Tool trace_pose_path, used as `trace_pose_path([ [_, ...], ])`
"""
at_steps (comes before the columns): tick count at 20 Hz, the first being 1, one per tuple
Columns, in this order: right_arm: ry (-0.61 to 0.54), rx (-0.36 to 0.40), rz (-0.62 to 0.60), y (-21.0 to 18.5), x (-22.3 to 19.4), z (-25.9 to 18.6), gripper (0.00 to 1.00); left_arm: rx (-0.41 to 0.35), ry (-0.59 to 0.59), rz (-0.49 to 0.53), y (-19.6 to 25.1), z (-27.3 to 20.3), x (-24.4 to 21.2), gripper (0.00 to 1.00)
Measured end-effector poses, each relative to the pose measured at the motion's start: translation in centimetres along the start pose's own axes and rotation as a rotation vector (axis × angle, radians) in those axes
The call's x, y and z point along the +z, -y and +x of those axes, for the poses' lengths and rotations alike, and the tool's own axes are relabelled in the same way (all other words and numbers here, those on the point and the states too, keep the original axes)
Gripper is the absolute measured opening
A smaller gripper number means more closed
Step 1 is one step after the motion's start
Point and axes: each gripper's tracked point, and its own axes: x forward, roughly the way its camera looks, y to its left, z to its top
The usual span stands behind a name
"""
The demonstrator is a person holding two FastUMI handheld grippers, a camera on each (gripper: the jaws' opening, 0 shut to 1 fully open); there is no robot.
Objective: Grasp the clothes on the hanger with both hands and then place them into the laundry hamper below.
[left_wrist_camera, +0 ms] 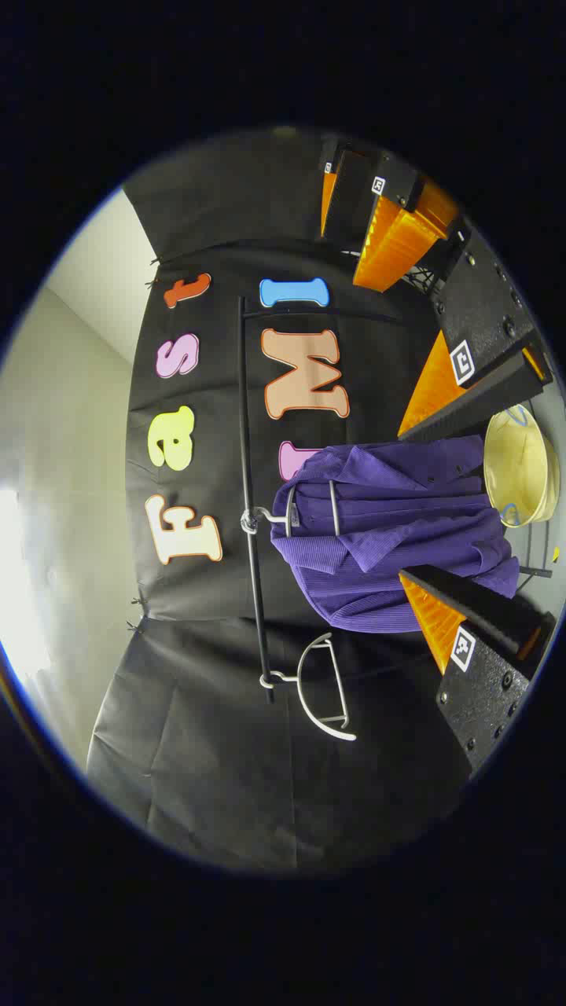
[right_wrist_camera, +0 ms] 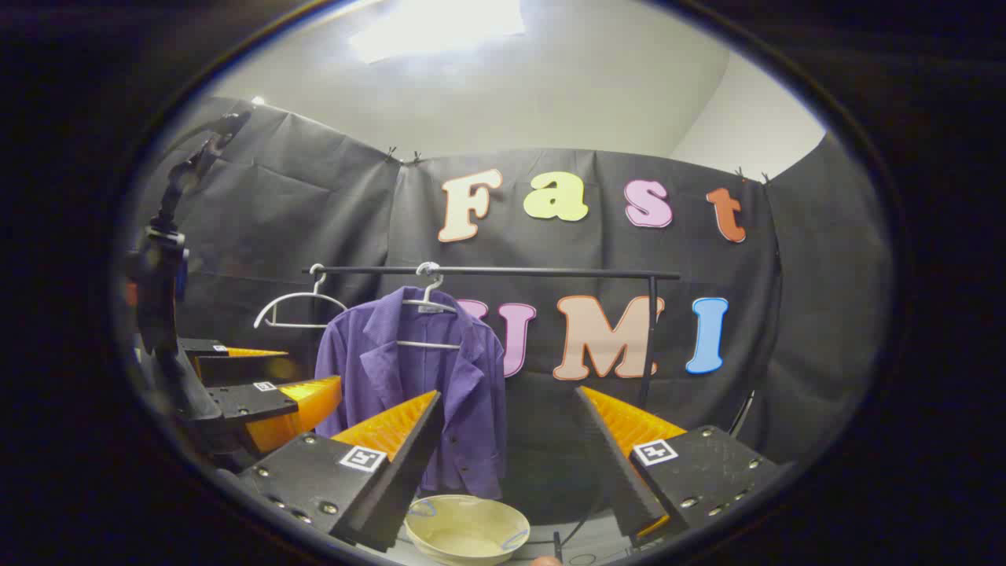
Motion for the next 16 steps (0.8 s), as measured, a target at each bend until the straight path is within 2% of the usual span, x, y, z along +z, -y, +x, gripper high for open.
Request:
trace_pose_path([
  [4,-0.011,-0.014,-0.004,-0.4,-0.3,0.1,0.98,-0.010,-0.011,0.006,-0.7,0.0,-0.4,0.95],
  [5,-0.009,-0.018,-0.004,-0.5,-0.3,0.2,0.98,-0.015,-0.015,0.007,-1.0,0.0,-0.6,0.92],
  [6,-0.009,-0.022,-0.005,-0.7,-0.2,0.4,0.98,-0.019,-0.017,0.009,-1.3,0.1,-0.7,0.95],
  [12,-0.013,-0.066,-0.015,-1.4,-0.5,0.5,0.98,-0.047,-0.013,0.023,-3.0,0.5,-1.0,0.92],
  [13,-0.014,-0.069,-0.019,-1.5,-0.6,0.6,0.96,-0.048,-0.016,0.024,-3.3,0.7,-1.3,0.94],
  [16,-0.028,-0.060,-0.028,-2.2,-1.2,1.3,0.98,-0.029,-0.030,0.026,-4.1,1.6,-1.7,0.94],
])
